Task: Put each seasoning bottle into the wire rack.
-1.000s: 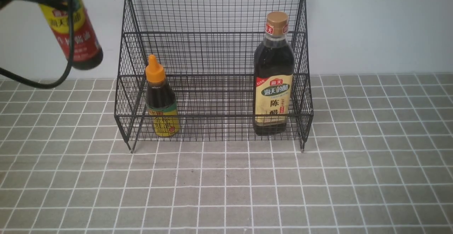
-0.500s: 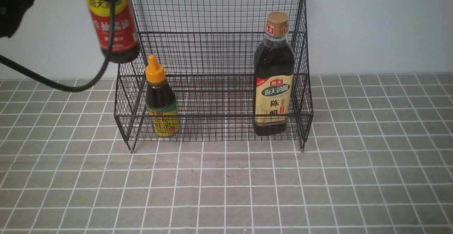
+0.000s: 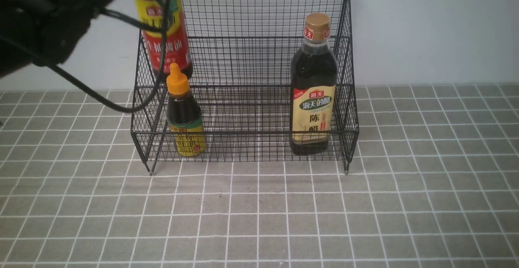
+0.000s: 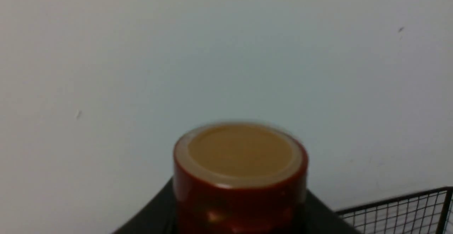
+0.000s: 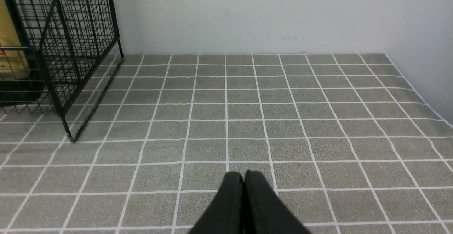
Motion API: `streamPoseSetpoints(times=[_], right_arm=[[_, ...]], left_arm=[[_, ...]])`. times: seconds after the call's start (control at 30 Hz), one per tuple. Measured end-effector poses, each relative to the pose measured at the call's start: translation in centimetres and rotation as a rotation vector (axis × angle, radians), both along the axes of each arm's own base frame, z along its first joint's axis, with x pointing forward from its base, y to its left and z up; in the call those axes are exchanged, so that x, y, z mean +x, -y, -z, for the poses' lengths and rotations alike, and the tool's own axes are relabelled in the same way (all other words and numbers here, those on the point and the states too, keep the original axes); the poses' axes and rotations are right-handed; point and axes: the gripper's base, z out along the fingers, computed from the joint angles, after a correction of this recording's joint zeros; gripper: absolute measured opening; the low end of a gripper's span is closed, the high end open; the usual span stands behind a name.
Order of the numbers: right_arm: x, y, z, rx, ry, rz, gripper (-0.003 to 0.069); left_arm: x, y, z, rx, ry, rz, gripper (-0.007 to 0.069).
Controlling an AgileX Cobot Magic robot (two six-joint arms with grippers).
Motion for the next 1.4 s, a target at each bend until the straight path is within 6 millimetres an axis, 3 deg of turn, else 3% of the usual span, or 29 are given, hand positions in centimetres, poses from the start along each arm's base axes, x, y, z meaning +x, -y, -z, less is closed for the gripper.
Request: streamPoseSetpoints(times=[0.17, 0.33, 0.77, 0.9, 1.07, 1.23, 1.4], right_arm=[[0.0, 0.0, 0.0, 0.0, 0.0, 0.0, -0.0014], [0.0, 0.0, 0.0, 0.0, 0.0, 0.0, -0.0014], [0.0, 0.0, 0.0, 0.0, 0.0, 0.0, -0.0014], [0.0, 0.0, 0.0, 0.0, 0.0, 0.0, -0.0014], [0.0, 0.0, 0.0, 0.0, 0.0, 0.0, -0.0014], [0.0, 0.0, 0.0, 0.0, 0.0, 0.0, -0.0014], [0.0, 0.0, 0.0, 0.0, 0.0, 0.0, -0.0014]], left_arm=[[1.2, 0.5, 2.1, -0.005, -0.054, 0.025, 0.0257], [2.5, 0.7, 5.4, -0.003, -0.17, 0.019, 0.0257], [2.9, 0.2, 7.7, 0.019, -0.33, -0.042, 0.0257], [3.0, 0.3, 7.6, -0.017, -0.337, -0.045, 0.0302], [3.1, 0.2, 7.5, -0.023, -0.34, -0.048, 0.0444], [2.7, 0.1, 6.8, -0.019, -0.336, -0.055, 0.0486], [1.3, -0.1, 3.7, -0.021, -0.26, -0.05, 0.049]])
